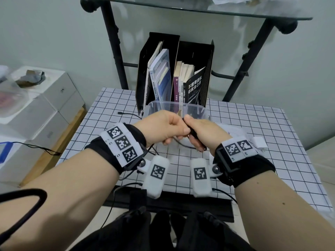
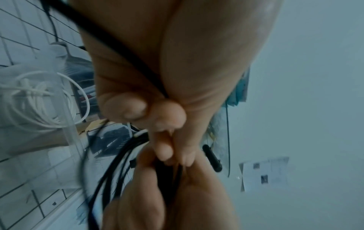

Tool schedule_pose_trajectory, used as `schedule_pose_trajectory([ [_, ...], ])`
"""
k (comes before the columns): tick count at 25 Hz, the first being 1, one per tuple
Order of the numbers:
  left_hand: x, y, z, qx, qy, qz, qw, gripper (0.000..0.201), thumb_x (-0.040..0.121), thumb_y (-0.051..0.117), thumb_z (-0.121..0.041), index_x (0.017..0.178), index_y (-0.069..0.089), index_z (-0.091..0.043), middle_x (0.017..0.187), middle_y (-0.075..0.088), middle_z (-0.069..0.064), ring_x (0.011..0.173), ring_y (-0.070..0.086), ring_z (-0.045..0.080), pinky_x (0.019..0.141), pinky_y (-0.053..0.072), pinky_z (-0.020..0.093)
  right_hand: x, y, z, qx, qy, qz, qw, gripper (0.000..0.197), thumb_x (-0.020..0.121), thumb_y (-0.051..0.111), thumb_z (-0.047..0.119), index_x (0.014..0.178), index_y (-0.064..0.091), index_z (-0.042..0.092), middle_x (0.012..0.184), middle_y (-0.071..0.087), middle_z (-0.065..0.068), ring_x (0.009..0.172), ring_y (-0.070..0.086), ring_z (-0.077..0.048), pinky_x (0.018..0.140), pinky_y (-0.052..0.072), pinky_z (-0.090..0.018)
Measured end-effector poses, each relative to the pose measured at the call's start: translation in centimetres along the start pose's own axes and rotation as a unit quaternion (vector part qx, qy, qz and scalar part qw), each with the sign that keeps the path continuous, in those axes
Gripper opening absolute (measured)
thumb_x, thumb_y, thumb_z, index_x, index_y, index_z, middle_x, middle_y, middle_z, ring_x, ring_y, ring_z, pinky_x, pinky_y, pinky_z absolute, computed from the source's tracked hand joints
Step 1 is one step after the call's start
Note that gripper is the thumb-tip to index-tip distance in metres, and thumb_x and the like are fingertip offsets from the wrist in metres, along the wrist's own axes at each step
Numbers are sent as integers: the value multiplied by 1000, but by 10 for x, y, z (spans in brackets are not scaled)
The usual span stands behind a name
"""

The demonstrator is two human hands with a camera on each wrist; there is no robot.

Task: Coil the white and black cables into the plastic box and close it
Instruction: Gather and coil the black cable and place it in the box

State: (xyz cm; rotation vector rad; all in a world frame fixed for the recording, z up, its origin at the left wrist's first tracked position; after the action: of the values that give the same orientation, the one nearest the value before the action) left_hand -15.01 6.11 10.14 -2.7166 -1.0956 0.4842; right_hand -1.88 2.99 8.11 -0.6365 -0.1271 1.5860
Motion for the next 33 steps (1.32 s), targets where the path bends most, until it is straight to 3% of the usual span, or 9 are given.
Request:
schedule_pose_trajectory([
  [3,3,-7,5,-30,-10,-28,999,6,85,65,-8,80,65,-10,60,62,-6,40,41,5,42,34,17,-3,0,0,-13,-1,27,1000,61,86,42,68,68,59,12,40,42,1,34,34,-14,39,28,-20],
  [7,2,-25,13,-59,-41,-37,997,9,83,67,-7,88,67,-15,67,64,-4,44,46,4,43,38,15,-2,-2,-9,-10,12,67,998,41,82,65,51,59,53,18,41,42,6,34,33,-10,38,26,-19],
  [11,2,-36,26,-66,-39,-77,994,8,83,69,-10,87,67,-17,65,64,-7,48,50,5,50,39,20,-4,2,-19,140,29,88,986,42,91,57,42,57,52,18,40,32,3,34,22,-10,43,11,-24],
  [13,1,-35,32,-60,-23,-101,993,4,84,69,-15,83,68,-19,63,63,-8,50,49,7,51,39,22,-9,4,-19,266,29,111,957,42,94,52,40,59,49,17,37,26,5,32,18,-10,47,6,-30],
  [17,1,-30,42,-73,-14,-144,987,8,90,62,-20,92,70,-20,69,64,-5,53,50,6,52,40,22,-14,1,-13,467,35,124,875,38,90,45,41,61,45,16,33,25,6,27,22,-8,44,12,-25],
  [21,-1,-24,48,-75,-26,-135,988,21,93,56,-16,110,69,-16,69,62,-4,49,49,4,50,38,19,-7,-16,-14,574,-5,75,815,42,85,45,46,53,50,20,31,28,8,27,20,-6,48,11,-23],
  [26,-9,-20,55,-46,-61,-112,991,23,94,53,-11,113,67,-11,69,59,-2,46,46,5,48,40,15,-1,-42,-24,680,16,-81,728,57,96,37,49,47,45,21,31,24,6,27,22,-8,46,17,-19],
  [29,-12,-11,53,-11,-87,-60,994,23,94,52,-9,113,65,-9,70,60,-3,45,48,5,51,42,18,-2,-50,-33,711,36,-185,677,45,98,39,45,58,35,24,33,24,8,28,23,-10,47,25,-16],
  [33,-13,0,46,132,-103,18,986,21,96,50,-18,103,67,-9,78,65,-6,45,44,4,49,38,15,-8,-52,-42,731,51,-255,631,32,95,42,35,66,38,22,48,30,11,33,24,-12,50,34,-18],
])
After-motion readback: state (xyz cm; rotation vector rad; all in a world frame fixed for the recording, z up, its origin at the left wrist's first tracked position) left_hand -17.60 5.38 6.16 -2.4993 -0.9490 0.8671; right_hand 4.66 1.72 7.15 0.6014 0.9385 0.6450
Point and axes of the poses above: each hand's wrist, its own x-axis towards the middle knuckle, its own y-axis out of the palm, z = x × y, the point moved 4 cm from there along x, towards the middle knuckle
